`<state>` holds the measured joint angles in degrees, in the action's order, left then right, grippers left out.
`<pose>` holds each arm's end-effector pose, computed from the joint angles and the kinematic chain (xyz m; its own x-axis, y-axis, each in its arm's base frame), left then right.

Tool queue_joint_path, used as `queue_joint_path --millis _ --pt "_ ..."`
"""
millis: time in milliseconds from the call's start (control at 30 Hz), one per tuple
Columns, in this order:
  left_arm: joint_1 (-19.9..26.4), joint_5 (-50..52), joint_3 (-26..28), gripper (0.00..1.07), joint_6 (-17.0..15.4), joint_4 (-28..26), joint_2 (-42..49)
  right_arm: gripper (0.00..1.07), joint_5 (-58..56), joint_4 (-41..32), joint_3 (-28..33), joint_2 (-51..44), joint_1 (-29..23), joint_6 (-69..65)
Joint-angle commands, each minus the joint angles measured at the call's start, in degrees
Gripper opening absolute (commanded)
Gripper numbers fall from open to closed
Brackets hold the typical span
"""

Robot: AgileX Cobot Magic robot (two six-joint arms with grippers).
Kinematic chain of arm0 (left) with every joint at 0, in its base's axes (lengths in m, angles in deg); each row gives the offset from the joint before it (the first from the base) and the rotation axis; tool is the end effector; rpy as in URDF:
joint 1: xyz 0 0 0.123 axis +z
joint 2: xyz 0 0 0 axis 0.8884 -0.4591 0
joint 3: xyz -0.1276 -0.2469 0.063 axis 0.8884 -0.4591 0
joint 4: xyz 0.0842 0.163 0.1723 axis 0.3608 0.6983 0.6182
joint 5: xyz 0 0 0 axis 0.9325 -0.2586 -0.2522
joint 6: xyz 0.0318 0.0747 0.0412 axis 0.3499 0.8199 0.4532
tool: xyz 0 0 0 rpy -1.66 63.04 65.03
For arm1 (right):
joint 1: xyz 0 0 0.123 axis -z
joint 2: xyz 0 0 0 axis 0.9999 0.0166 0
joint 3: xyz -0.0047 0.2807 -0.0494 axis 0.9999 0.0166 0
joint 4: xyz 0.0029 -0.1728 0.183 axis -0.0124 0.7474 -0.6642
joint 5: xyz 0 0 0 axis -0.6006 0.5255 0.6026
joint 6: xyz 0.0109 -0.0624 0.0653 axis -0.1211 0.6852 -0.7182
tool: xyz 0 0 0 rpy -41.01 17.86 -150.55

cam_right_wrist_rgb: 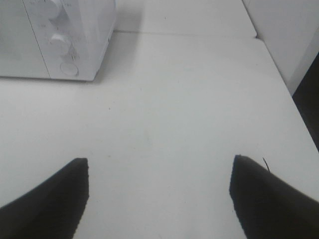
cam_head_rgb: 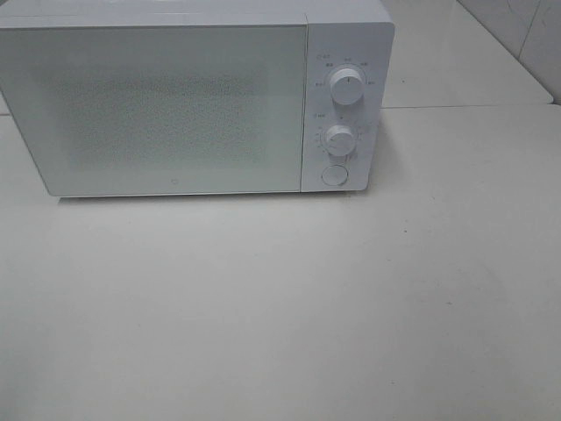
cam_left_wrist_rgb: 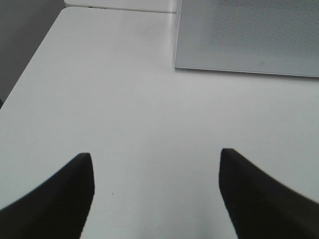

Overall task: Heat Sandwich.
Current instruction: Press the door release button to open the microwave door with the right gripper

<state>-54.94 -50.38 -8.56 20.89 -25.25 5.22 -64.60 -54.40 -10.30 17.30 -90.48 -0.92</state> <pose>-0.0075 -0.0102 0.2803 -0.4528 -0.0518 -0.8901 -0.0408 0.9985 -0.0373 -0.0047 0.0008 0.2855 -0.3751 -0.0539 -0.9254 -0.0510 0.9980 -0.0375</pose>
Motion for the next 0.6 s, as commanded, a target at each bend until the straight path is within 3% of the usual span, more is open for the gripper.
queue_joint_path --millis 33,600 --pt "-0.3 1.0 -0.1 0.68 -0.4 -0.2 0.7 0.76 -0.3 0.7 0.5 -1.4 -0.1 0.5" --pt "-0.3 1.0 -0.1 0.68 -0.4 -0.2 0.7 0.76 -0.3 0.7 0.5 -1.4 -0.1 -0.2"
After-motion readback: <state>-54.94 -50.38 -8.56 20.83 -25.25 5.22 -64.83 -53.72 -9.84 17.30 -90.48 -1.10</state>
